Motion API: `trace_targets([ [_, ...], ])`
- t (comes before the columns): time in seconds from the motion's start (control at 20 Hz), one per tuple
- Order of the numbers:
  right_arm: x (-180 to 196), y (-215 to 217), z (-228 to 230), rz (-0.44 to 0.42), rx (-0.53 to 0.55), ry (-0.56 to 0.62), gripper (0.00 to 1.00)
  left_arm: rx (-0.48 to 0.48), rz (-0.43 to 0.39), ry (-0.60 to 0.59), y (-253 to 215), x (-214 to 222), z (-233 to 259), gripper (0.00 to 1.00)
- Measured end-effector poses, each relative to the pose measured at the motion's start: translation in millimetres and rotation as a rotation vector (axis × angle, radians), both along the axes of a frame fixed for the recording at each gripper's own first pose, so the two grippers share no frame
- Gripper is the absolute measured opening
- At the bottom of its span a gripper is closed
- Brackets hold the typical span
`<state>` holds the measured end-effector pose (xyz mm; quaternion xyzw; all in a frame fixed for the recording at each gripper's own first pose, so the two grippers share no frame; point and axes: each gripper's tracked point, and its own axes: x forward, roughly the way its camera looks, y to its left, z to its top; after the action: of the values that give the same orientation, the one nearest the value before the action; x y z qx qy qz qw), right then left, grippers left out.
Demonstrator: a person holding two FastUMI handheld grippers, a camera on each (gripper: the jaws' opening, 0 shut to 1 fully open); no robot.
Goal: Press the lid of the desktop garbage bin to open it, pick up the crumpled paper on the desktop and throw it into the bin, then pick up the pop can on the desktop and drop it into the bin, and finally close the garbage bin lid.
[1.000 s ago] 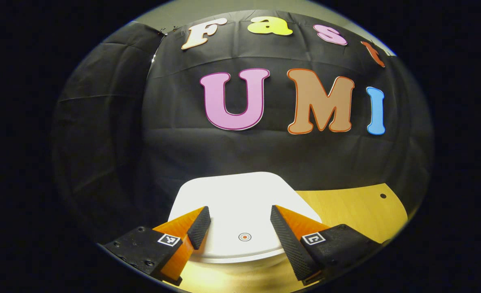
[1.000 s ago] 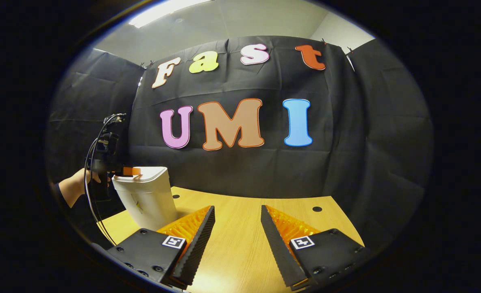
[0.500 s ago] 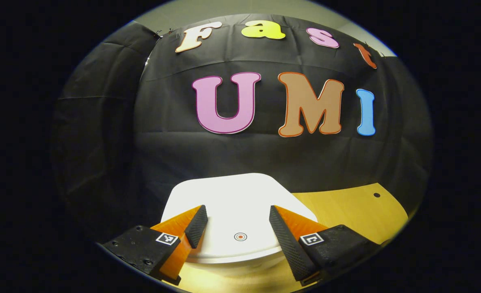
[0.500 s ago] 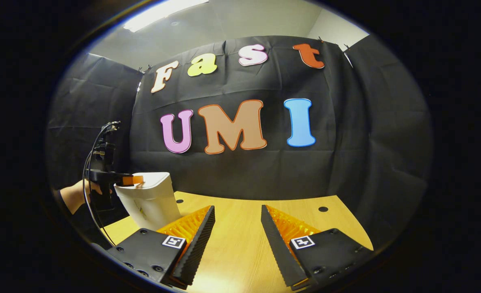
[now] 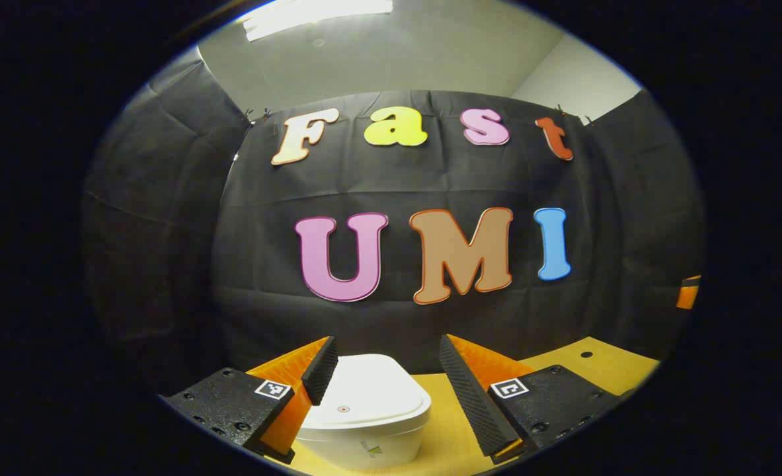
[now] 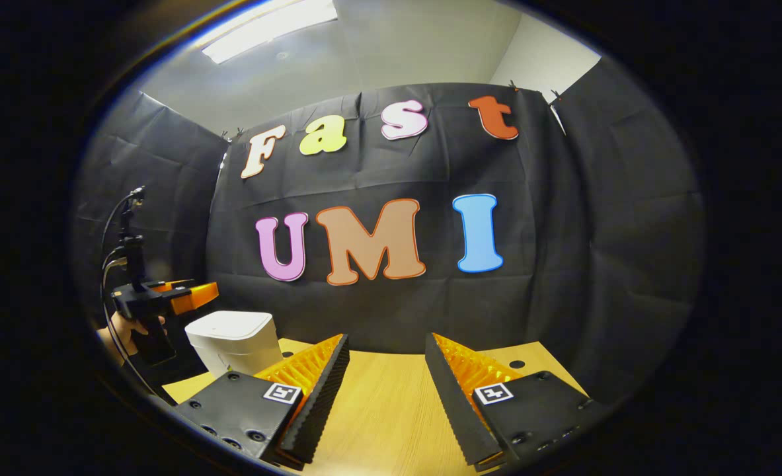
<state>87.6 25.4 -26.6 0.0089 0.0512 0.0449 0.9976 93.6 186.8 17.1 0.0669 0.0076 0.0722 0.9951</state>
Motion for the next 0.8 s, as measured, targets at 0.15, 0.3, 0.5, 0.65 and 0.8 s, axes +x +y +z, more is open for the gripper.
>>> trace_targets([
  [0.15,-4.1,-0.9,7.8,-0.007,0.004,-0.026,0.81,-0.034,-0.066,-0.01,-32.6,-12.9,-8.3,0.94],
  [0.3,-6.8,-1.7,10.7,-0.013,0.009,-0.042,0.81,-0.055,-0.091,-0.004,-50.2,-26.8,-14.8,0.92],
  [0.5,-15.2,-5.8,9.9,-0.036,0.031,-0.059,0.83,-0.096,-0.117,-0.021,-77.2,-50.9,-23.0,0.93],
  [0.65,-18.6,-5.5,3.8,-0.055,0.048,-0.059,0.86,-0.073,-0.131,-0.044,-92.2,-62.4,-19.7,0.93],
  [0.8,-18.9,-5.3,0.8,-0.065,0.051,-0.051,0.89,-0.091,-0.155,-0.033,-107.1,-64.6,-19.6,0.93],
])
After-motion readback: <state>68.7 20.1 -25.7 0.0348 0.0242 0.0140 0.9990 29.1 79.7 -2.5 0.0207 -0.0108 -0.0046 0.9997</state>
